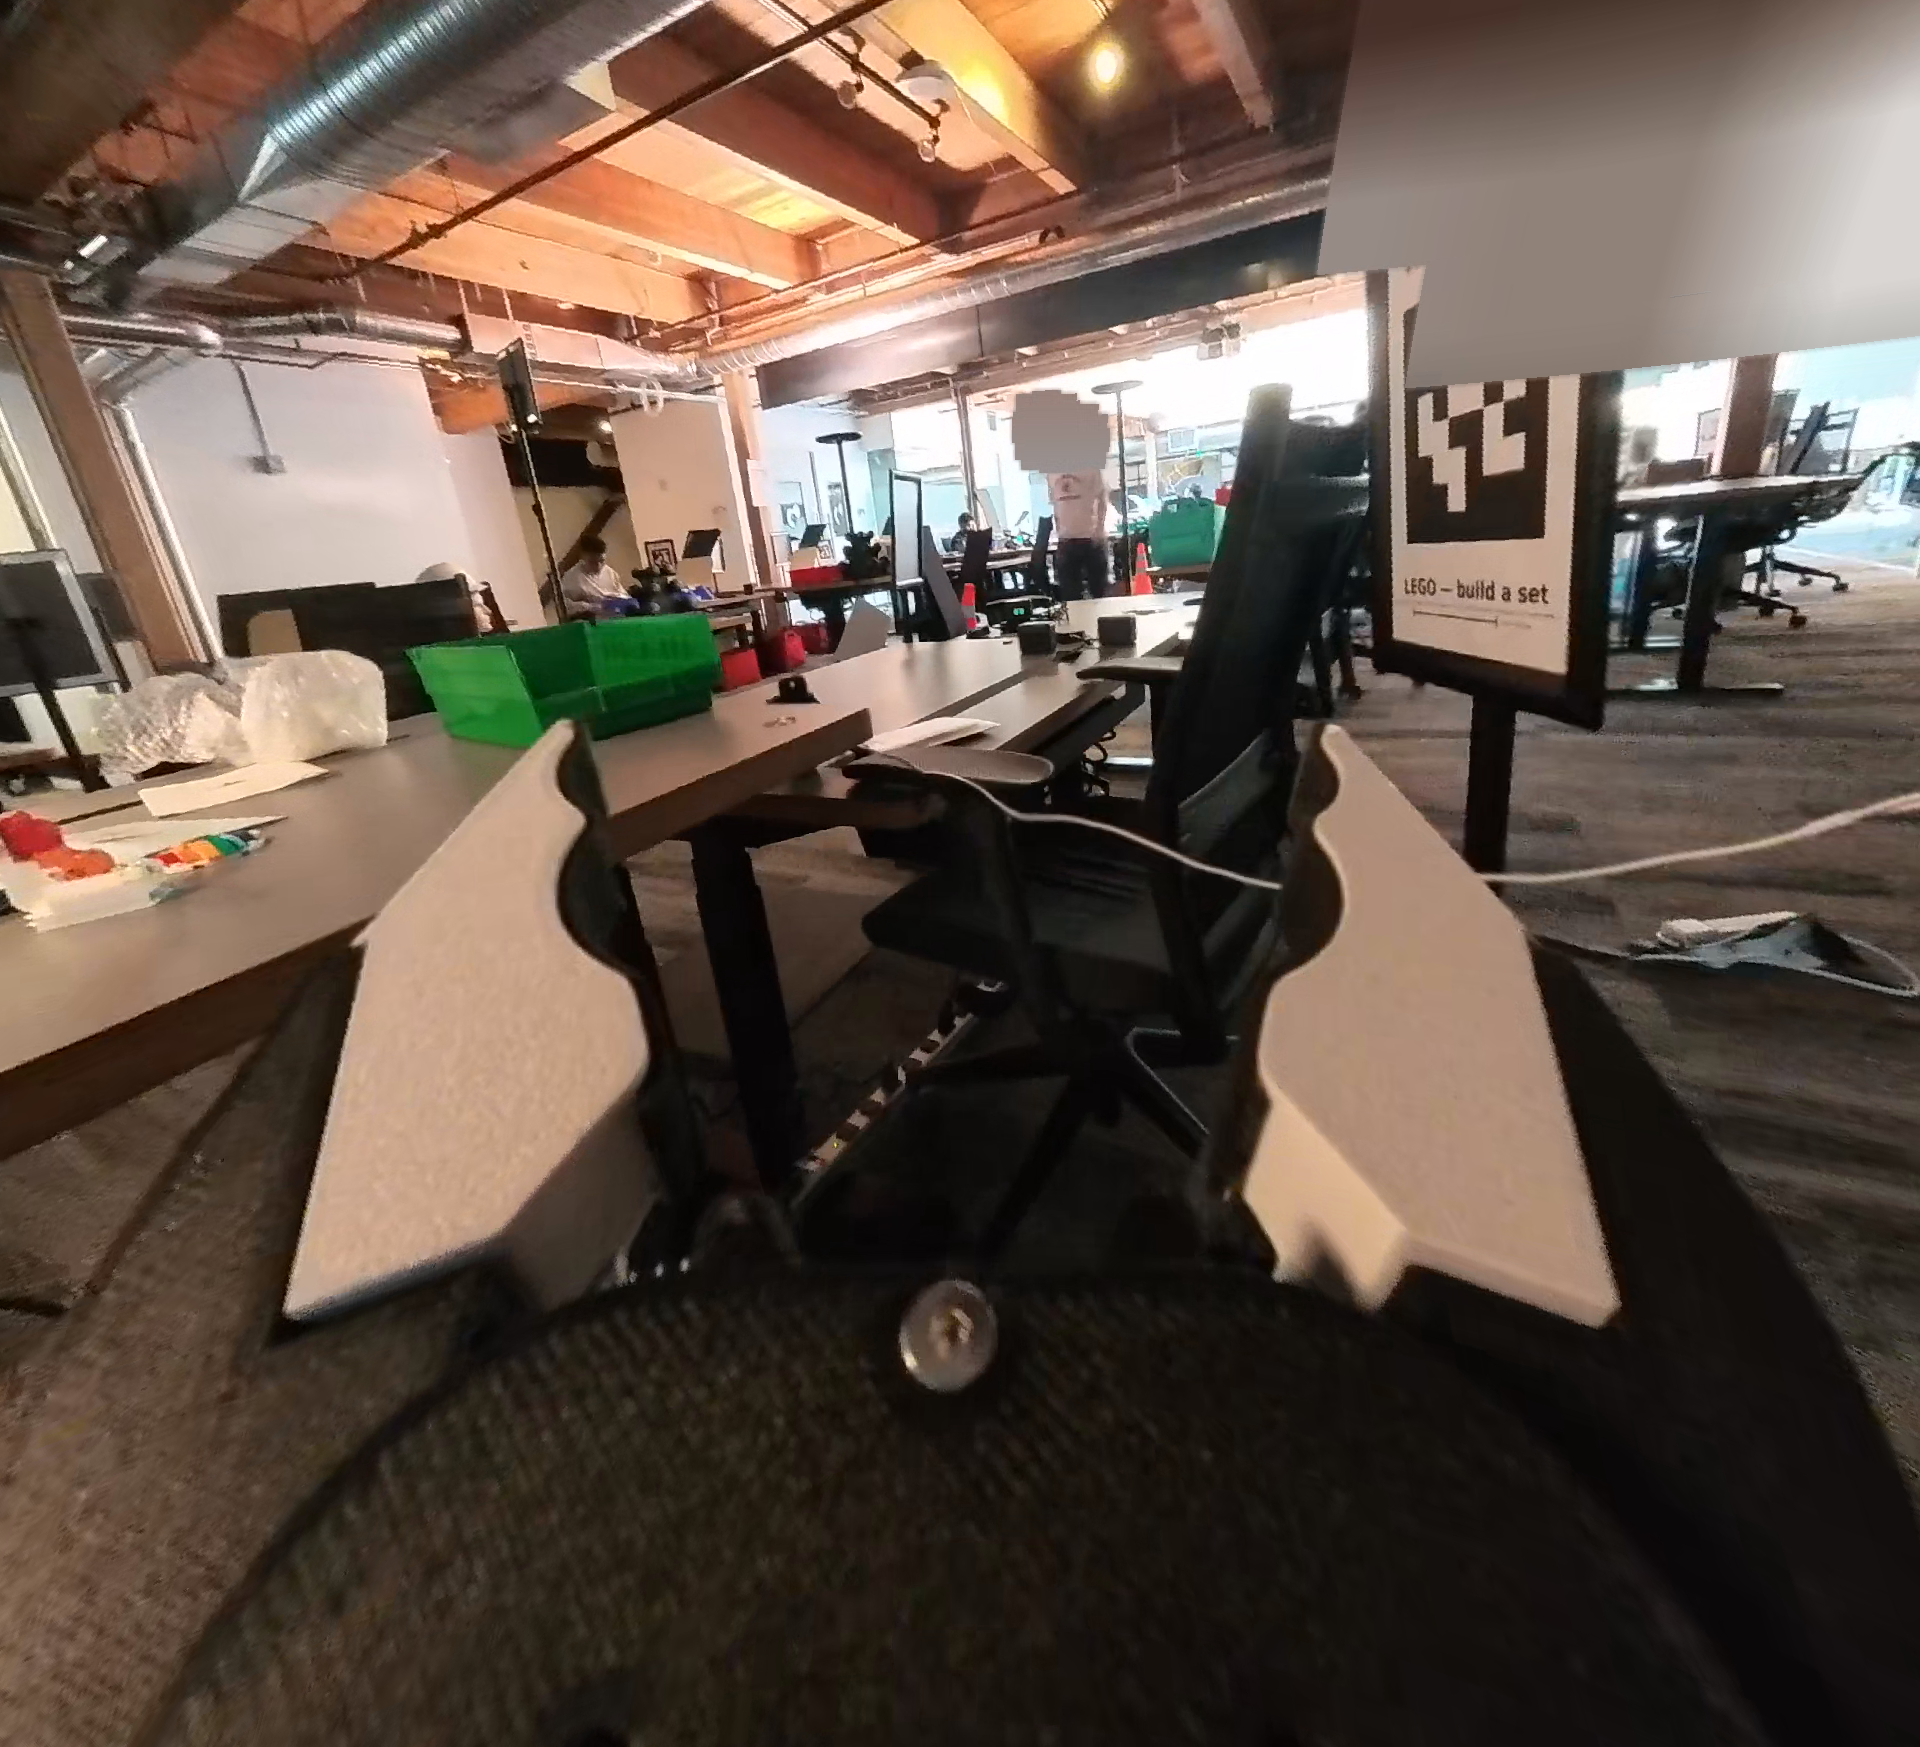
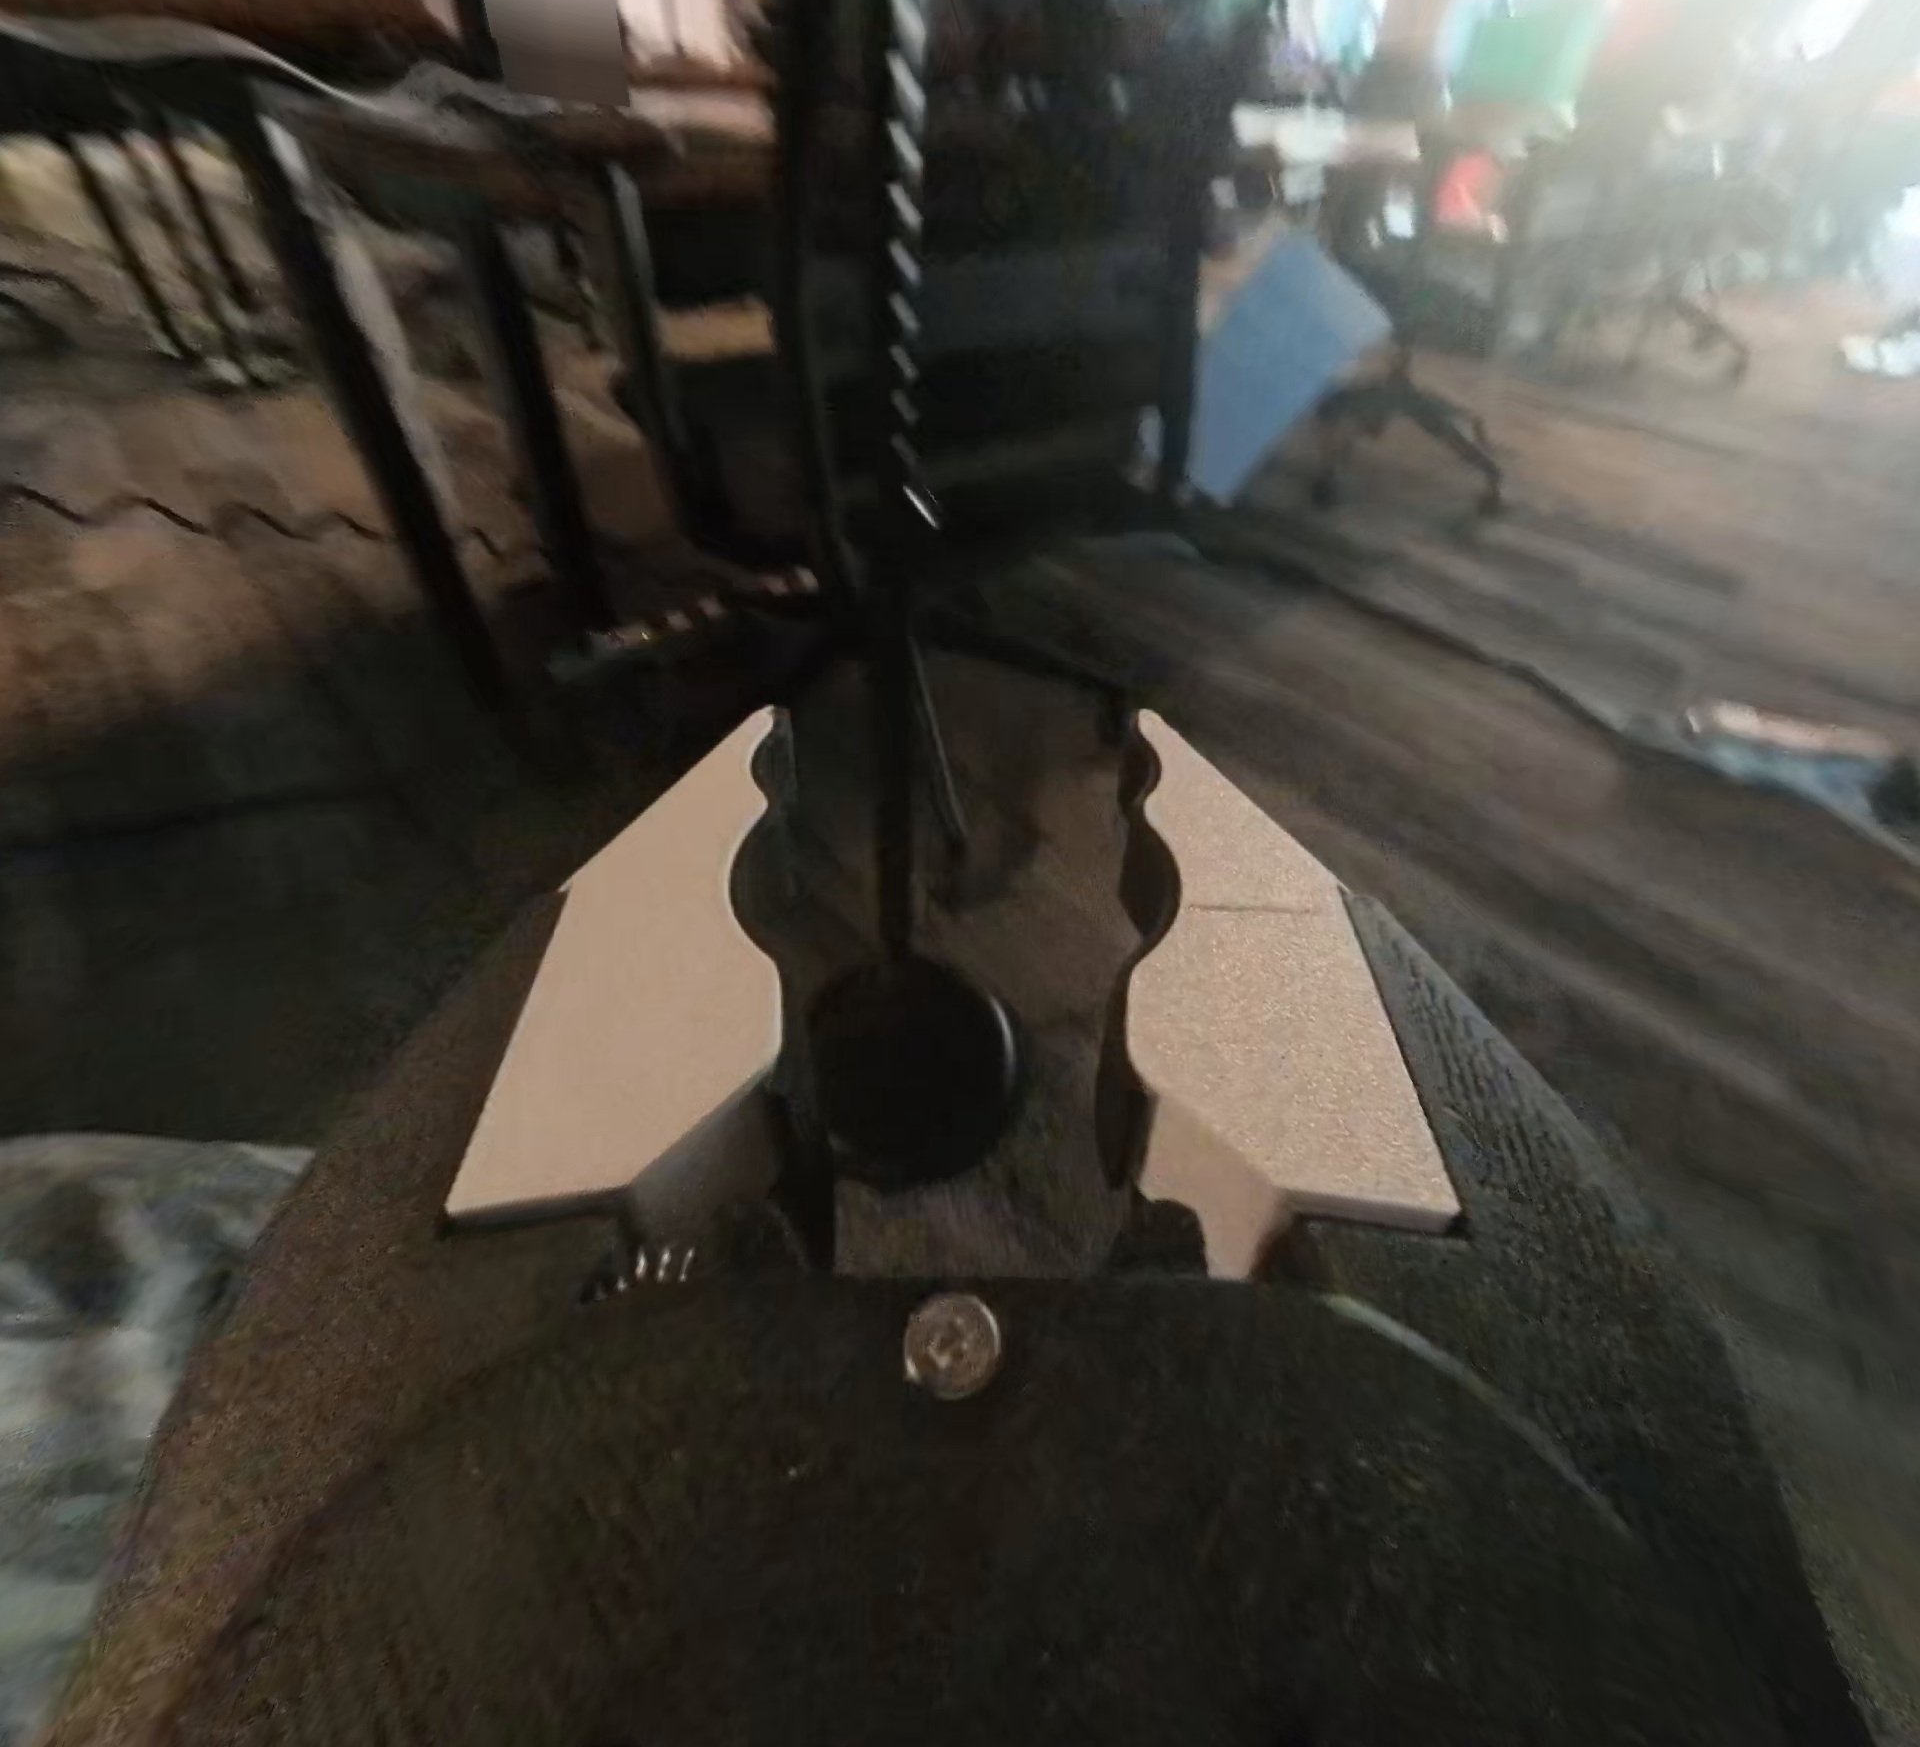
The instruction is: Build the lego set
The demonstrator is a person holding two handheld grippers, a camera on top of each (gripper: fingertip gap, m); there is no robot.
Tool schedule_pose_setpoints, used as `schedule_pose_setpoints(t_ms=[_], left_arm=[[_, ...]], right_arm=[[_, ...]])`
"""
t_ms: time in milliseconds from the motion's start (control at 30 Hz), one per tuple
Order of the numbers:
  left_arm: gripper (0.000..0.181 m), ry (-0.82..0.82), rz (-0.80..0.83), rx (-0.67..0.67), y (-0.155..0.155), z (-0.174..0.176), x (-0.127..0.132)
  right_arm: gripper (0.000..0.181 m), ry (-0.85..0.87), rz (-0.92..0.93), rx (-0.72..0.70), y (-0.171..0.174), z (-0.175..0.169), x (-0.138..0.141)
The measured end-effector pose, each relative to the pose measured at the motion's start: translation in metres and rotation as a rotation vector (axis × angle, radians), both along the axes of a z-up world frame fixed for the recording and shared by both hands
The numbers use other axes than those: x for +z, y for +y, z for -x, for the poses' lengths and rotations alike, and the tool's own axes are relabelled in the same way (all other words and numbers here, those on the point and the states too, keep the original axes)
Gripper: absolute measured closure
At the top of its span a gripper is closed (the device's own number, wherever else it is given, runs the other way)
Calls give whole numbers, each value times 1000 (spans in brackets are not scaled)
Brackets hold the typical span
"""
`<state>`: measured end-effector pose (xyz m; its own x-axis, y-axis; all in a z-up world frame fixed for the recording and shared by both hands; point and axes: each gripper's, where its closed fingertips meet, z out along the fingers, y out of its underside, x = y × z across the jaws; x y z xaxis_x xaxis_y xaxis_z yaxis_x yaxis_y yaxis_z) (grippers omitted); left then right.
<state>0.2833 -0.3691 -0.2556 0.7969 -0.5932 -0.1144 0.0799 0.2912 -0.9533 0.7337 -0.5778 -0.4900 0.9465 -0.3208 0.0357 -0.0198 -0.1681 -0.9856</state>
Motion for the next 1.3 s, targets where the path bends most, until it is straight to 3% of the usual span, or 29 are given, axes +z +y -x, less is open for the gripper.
schedule_pose_setpoints(t_ms=[167, 333, 433, 500, 600, 667, 733, 900, 1033, 1200, 1300], left_arm=[[54, 9, 38, -54, 13, -10, -24], [59, 81, 67, -89, 38, -45, -57], [61, 113, 109, -125, 56, -76, -78], [61, 129, 150, -164, 69, -98, -93], [63, 110, 231, -212, 87, -126, -115], [64, 78, 280, -227, 96, -141, -128], [66, 84, 315, -246, 102, -157, -142], [66, 176, 384, -291, 108, -199, -170], [67, 257, 400, -296, 105, -218, -177], [67, 345, 446, -324, 102, -240, -186], [67, 367, 445, -330, 99, -250, -184]], right_arm=[[125, 193, 355, -85, -14, -80, -168], [132, 412, 698, -193, -45, -106, -348], [137, 591, 838, -422, -106, -111, -437], [143, 764, 796, -660, -153, -108, -476], [151, 1002, 616, -1010, -223, -94, -521], [151, 1062, 592, -1126, -261, -76, -547], [154, 1002, 713, -1065, -284, -56, -567], [142, 692, 1118, -616, -302, -28, -606], [142, 728, 1051, -625, -306, -40, -628], [156, 764, 1122, -529, -310, -35, -652], [156, 739, 1144, -557, -317, -40, -661]])
